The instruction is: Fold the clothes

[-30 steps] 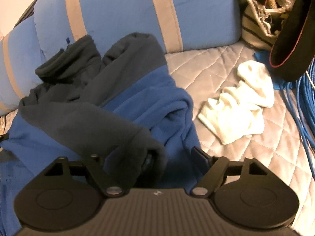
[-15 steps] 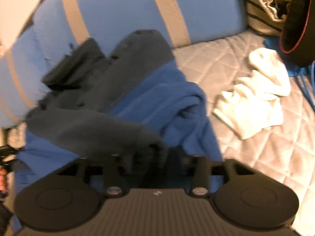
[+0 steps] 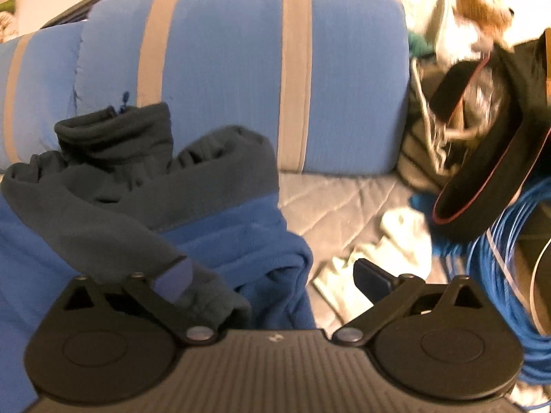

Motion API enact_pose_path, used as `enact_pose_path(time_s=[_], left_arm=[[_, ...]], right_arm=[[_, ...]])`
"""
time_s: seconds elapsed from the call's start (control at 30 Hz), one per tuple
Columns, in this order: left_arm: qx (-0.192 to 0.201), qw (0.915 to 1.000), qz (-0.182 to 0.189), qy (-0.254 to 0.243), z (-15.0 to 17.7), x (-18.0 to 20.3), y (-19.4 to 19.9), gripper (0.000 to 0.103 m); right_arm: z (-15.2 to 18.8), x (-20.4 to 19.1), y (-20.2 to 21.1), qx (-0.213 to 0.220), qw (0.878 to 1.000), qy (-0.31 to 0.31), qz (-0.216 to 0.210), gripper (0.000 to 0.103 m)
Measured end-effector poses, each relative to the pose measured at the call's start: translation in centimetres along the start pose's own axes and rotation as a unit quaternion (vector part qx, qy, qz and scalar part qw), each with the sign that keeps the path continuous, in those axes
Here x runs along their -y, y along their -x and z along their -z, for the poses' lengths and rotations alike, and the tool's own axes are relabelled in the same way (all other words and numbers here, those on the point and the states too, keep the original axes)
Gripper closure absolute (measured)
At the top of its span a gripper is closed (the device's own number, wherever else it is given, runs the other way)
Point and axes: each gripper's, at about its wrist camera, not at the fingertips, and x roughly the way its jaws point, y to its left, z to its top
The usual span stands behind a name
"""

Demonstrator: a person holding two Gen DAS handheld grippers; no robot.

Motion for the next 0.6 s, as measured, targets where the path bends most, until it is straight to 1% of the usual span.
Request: enact_pose_path(time_s=[0.07, 0.17, 0.3, 0.43, 0.6], left_arm=[[0.009, 0.9999, -0.001, -0.011, 0.1, 0.2, 0.9, 0.039], [0.019, 0.9998, 0.0, -0.01, 0.2, 0.2, 2.0, 0.039], [0.02, 0.9997, 0.005, -0.01, 0.6, 0.0, 3.4, 0.038], [0.02, 0.9997, 0.003, -0.014, 1.1, -0.2, 4.4, 0.038], [0.009, 0.9998, 0.0, -0.02, 2.0, -0.3, 5.3, 0.038]], right_arm=[[0.0, 0.2, 0.7, 0.006, 1.0, -0.001, 0.013, 0.0], [0.2, 1.2, 1.5, 0.011, 0.999, -0.018, 0.033, 0.0], [0.4, 2.9, 2.1, -0.003, 0.997, -0.042, 0.071, 0.0], [1.2, 4.2, 2.7, -0.019, 0.996, -0.06, 0.071, 0.0], [2.2, 4.0, 3.7, -0.029, 0.996, -0.048, 0.064, 0.0]])
